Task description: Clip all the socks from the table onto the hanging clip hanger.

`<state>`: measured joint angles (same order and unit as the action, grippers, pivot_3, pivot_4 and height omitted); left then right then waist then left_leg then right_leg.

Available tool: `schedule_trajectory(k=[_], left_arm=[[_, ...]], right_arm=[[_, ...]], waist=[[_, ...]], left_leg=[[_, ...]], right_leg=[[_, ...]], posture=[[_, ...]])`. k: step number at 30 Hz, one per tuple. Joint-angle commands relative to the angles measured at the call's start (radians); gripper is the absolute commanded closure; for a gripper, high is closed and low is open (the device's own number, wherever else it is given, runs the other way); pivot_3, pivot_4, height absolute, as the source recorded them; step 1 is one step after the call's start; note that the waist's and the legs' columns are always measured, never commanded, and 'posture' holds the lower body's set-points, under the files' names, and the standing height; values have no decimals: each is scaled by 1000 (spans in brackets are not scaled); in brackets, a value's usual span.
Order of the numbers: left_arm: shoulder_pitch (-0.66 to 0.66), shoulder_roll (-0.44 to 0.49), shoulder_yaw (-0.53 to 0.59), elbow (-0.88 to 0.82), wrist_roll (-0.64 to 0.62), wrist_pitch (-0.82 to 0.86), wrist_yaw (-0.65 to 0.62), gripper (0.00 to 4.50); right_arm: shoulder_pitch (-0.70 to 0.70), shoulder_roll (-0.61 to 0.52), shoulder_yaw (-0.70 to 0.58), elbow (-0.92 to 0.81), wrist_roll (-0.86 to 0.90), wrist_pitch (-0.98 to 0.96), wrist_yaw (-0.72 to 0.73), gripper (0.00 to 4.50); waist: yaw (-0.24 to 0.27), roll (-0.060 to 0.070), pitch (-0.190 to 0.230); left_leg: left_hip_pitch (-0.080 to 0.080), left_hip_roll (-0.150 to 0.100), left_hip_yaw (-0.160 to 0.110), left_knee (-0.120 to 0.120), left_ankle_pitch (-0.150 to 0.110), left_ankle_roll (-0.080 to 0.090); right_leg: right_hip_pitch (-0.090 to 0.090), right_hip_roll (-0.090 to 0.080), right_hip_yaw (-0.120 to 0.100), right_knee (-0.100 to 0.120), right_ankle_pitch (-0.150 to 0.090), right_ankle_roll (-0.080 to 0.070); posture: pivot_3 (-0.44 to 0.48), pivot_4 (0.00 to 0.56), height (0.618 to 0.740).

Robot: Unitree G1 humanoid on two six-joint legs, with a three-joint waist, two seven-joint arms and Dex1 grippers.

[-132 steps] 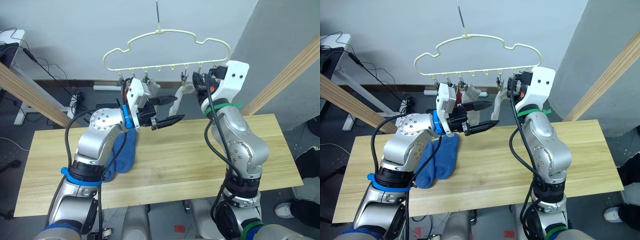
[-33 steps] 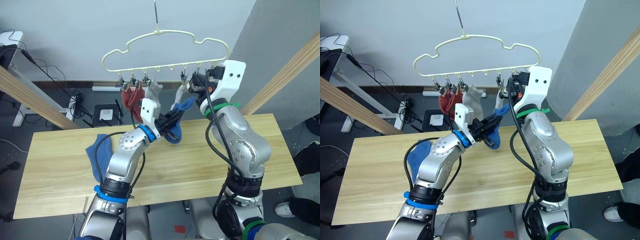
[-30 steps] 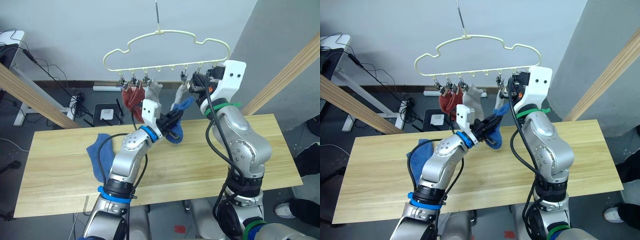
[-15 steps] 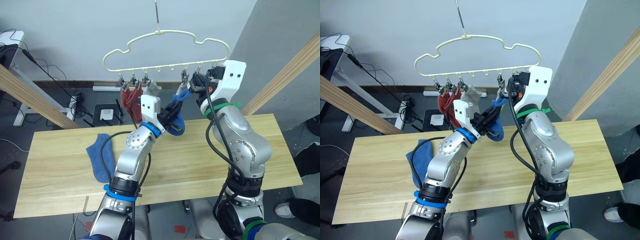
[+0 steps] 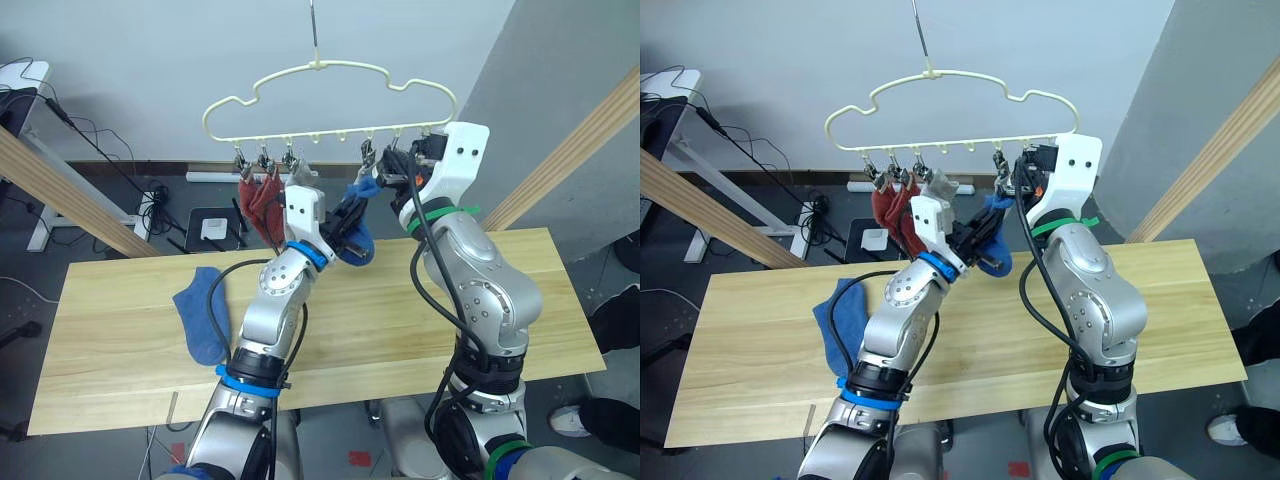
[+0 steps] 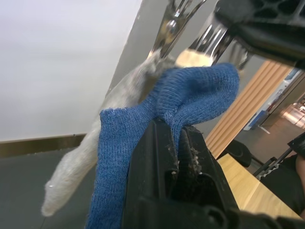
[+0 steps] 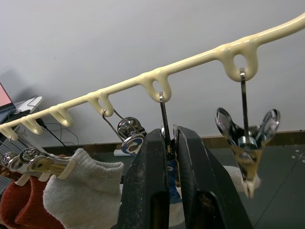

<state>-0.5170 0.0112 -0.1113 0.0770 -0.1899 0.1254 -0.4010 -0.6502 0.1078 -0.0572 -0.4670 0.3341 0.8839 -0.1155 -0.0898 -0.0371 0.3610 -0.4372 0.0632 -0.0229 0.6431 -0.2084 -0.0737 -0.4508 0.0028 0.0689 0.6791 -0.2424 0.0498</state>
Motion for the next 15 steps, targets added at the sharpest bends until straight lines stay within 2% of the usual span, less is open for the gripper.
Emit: schedule_trajectory(k=[1,15], left_arm=[[-9,-13,-7,-19,6,-26,7,4478],[-27,-22,-8,-3,6,-31,10,4478]], right_arm=[[-19,5,-3,-27,10,-1,-4,4500],[-18,8,-2,-29,9,1,-5,4500]], waist=[[0,0,0],[0,0,0]], left_leg=[[0,0,0,0,0,0],[0,0,0,0,0,0]], right_leg=[[0,0,0,0,0,0],[0,0,0,0,0,0]], posture=[[-163,314,740],[-161,312,740]])
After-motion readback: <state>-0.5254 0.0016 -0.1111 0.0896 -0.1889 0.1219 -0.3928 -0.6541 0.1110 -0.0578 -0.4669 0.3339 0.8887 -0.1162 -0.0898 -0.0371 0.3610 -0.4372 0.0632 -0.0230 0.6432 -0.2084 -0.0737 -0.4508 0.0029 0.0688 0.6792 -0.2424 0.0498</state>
